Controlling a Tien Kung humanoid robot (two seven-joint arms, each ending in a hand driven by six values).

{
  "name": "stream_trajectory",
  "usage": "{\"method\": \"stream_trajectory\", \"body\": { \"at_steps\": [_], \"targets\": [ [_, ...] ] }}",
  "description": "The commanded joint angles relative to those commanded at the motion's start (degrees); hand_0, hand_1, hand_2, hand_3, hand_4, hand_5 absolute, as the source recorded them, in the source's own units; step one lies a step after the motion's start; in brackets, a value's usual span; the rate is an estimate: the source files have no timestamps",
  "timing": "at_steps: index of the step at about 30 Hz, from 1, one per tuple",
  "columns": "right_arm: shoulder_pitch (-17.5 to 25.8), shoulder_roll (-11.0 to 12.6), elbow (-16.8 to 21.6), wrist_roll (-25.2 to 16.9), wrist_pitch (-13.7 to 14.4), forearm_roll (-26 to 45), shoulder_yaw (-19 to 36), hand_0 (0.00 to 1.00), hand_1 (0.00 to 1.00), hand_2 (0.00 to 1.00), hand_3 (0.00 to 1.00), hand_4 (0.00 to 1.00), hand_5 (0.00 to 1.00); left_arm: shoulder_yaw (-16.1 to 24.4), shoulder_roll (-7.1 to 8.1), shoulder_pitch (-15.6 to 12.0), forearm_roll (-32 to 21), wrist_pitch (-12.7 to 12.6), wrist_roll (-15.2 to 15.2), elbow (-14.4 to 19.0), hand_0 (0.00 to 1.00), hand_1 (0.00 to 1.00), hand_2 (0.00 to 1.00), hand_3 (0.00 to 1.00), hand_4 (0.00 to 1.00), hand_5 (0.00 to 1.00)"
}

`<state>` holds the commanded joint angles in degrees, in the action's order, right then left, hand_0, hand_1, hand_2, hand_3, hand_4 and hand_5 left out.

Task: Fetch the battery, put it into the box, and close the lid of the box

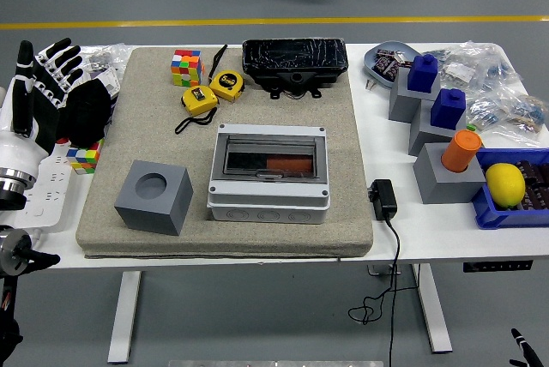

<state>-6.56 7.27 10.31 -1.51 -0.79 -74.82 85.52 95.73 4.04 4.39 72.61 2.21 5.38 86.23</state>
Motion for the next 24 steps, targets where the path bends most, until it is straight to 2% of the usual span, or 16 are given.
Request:
{"method": "stream_trajectory", "body": {
  "at_steps": [3, 6, 24],
  "targets": [
    [0.1, 0.0, 0.0, 0.0, 0.0, -0.1, 0.1, 0.870, 0.799, 0.763, 0.793, 0.998, 0.998, 0.0, -1.28, -0.4, 6.8, -0.6, -0.4, 1.1, 0.784, 0.790, 0.758, 0.757, 0.998, 0.998],
    [0.1, -0.2, 0.0, -0.1, -0.1, 0.0, -0.1, 0.870, 0.799, 0.763, 0.792, 0.998, 0.998, -0.5, -1.82, -0.5, 9.2, -0.9, -0.5, 1.8, 0.773, 0.781, 0.751, 0.752, 0.998, 0.998],
    [0.0, -0.5, 0.0, -0.1, -0.1, 0.0, -0.1, 0.870, 0.798, 0.764, 0.792, 0.998, 0.998, -1.3, -2.12, -0.3, 9.3, -1.9, -0.3, 2.3, 0.757, 0.766, 0.745, 0.743, 0.998, 0.998]
  ]
}}
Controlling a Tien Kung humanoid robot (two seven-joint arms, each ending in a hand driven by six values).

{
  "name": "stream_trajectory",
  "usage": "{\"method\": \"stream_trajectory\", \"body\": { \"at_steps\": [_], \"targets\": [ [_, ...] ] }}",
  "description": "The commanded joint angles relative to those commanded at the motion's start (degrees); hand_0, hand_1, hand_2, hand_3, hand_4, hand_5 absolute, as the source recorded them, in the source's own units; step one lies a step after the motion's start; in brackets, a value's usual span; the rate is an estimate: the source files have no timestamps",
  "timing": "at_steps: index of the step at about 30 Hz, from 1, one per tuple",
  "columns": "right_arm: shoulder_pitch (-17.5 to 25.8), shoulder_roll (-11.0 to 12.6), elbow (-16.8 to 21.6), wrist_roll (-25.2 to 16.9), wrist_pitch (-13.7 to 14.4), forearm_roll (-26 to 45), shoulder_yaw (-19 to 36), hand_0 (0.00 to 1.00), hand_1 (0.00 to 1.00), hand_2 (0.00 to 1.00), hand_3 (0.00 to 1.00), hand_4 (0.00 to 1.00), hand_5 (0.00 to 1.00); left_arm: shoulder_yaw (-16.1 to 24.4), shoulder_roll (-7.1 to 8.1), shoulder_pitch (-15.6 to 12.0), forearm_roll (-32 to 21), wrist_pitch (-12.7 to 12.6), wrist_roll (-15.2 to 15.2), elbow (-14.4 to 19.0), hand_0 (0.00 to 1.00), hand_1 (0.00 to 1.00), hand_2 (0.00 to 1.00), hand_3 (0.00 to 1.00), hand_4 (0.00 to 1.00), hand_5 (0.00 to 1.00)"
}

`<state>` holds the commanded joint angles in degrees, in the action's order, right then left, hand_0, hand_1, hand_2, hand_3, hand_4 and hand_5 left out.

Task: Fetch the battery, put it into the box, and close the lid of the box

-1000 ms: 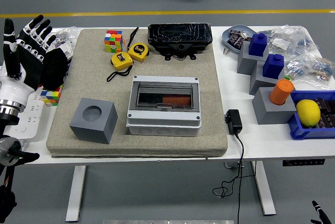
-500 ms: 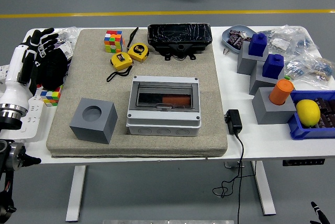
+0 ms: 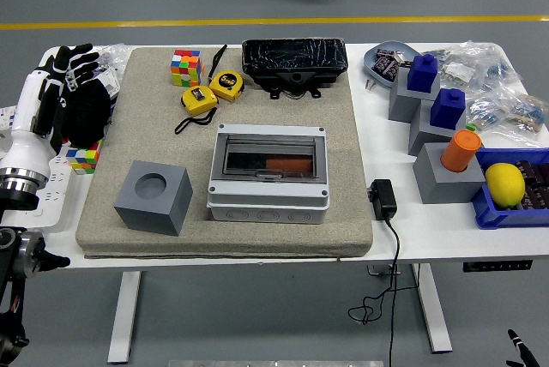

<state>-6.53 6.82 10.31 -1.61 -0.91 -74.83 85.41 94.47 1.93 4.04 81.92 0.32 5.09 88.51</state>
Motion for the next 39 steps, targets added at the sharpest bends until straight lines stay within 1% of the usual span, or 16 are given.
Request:
{"method": "stream_trajectory", "body": {
  "at_steps": [20, 27, 39],
  "targets": [
    [-0.1, 0.1, 0.0, -0.1, 0.0, 0.2, 0.3, 0.870, 0.798, 0.764, 0.791, 0.998, 0.998, -0.2, -0.03, 0.1, 0.4, -0.5, 0.3, 0.1, 0.754, 0.761, 0.742, 0.740, 0.998, 0.998],
    [0.0, 0.0, 0.0, -0.1, -0.1, 0.2, 0.2, 0.870, 0.797, 0.764, 0.791, 0.998, 0.998, 0.0, -0.14, -0.1, -1.5, -1.8, 1.1, -0.6, 0.747, 0.759, 0.738, 0.735, 0.998, 0.998],
    [-0.1, 0.0, 0.0, -0.1, -0.1, 0.2, 0.1, 0.870, 0.796, 0.764, 0.791, 0.998, 0.998, -0.3, -0.19, 0.0, -1.6, -2.1, 1.0, -0.6, 0.744, 0.750, 0.725, 0.727, 0.998, 0.998]
  ]
}}
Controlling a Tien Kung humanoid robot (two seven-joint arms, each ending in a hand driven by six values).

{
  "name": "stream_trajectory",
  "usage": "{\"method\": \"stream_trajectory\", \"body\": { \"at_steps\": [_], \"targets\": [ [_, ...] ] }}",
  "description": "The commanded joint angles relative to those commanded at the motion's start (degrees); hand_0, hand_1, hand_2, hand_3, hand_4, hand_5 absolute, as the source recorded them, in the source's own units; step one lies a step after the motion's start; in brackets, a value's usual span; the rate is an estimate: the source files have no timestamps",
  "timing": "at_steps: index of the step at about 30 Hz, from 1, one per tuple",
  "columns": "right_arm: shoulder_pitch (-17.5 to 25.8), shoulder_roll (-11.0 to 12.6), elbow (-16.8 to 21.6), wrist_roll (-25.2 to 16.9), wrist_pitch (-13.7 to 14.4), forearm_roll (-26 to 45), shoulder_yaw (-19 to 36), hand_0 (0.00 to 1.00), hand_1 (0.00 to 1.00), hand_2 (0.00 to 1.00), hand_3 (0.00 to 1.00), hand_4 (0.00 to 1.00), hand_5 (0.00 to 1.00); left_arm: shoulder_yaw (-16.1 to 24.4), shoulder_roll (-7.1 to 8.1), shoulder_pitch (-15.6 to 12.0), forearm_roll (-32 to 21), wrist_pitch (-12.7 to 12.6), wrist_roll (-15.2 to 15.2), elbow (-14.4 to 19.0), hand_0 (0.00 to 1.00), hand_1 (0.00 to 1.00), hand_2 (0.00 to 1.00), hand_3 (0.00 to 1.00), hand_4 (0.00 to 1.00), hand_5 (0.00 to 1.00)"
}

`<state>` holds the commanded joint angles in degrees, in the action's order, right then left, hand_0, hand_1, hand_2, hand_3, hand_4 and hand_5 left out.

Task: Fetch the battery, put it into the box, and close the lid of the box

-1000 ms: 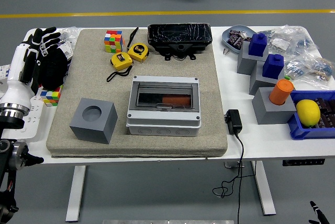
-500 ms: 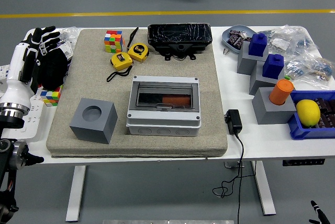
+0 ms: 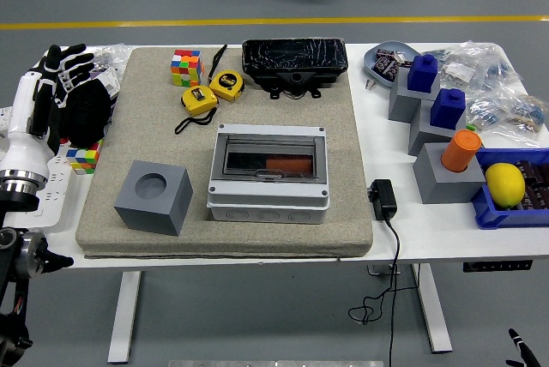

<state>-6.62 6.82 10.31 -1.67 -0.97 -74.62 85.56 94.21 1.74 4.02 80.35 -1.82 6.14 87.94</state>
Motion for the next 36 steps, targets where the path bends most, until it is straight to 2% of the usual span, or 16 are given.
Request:
{"method": "stream_trajectory", "body": {
  "at_steps": [36],
  "targets": [
    [0.0, 0.0, 0.0, 0.1, 0.0, 0.0, -0.2, 0.871, 0.795, 0.764, 0.791, 0.998, 0.998, -0.1, -0.01, -0.1, -0.3, -0.8, 0.6, -0.1, 0.742, 0.746, 0.720, 0.724, 0.998, 0.998]
  ]
}}
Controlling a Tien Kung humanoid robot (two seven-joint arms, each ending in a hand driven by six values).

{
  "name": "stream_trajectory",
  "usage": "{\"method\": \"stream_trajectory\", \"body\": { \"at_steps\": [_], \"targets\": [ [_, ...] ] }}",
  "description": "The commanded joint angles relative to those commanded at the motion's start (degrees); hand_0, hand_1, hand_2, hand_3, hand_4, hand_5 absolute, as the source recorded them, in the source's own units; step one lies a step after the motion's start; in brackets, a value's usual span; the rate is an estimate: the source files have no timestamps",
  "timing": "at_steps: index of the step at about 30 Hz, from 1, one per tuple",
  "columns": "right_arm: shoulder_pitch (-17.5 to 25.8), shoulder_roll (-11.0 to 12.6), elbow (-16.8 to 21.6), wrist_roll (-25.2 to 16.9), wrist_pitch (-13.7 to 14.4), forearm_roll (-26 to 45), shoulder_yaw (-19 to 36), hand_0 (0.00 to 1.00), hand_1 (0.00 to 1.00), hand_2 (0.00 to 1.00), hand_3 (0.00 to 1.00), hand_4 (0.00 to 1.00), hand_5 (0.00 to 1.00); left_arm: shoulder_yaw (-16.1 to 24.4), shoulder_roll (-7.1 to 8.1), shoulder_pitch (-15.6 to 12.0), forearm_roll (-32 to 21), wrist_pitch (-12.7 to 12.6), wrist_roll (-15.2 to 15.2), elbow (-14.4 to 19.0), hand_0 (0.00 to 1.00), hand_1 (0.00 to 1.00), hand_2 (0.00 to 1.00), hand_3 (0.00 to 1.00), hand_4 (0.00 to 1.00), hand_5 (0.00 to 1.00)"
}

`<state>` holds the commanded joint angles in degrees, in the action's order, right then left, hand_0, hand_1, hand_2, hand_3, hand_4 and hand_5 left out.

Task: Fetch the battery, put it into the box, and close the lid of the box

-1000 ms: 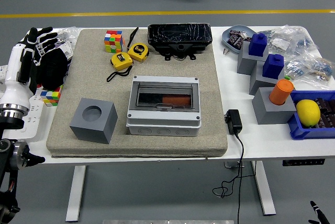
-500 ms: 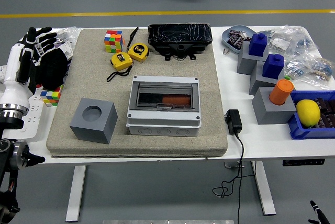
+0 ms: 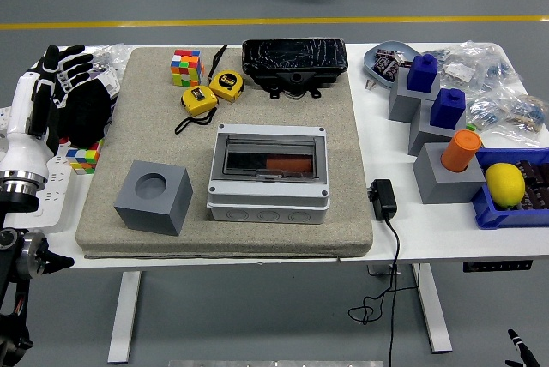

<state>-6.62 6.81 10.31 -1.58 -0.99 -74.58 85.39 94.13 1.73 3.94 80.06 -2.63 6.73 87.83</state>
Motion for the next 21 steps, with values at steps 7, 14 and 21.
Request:
{"method": "stream_trajectory", "body": {
  "at_steps": [7, 14, 21],
  "targets": [
    [0.1, 0.0, 0.0, 0.0, 0.0, -0.2, 0.2, 0.870, 0.796, 0.764, 0.791, 0.998, 0.998, 0.0, -0.01, 0.0, 0.0, -0.1, 0.1, 0.0, 0.742, 0.746, 0.720, 0.724, 0.998, 0.998],
    [0.1, 0.0, 0.0, 0.0, 0.0, -0.1, 0.2, 0.871, 0.795, 0.764, 0.791, 0.998, 0.998, 0.0, 0.01, -0.1, 0.0, -0.4, 0.3, 0.0, 0.743, 0.746, 0.721, 0.725, 0.998, 0.998],
    [0.0, 0.0, 0.0, 0.0, 0.0, -0.1, 0.2, 0.870, 0.795, 0.764, 0.791, 0.998, 0.998, 0.1, 0.00, 0.0, -0.1, -0.4, 0.5, -0.1, 0.743, 0.746, 0.721, 0.726, 0.998, 0.998]
  ]
}}
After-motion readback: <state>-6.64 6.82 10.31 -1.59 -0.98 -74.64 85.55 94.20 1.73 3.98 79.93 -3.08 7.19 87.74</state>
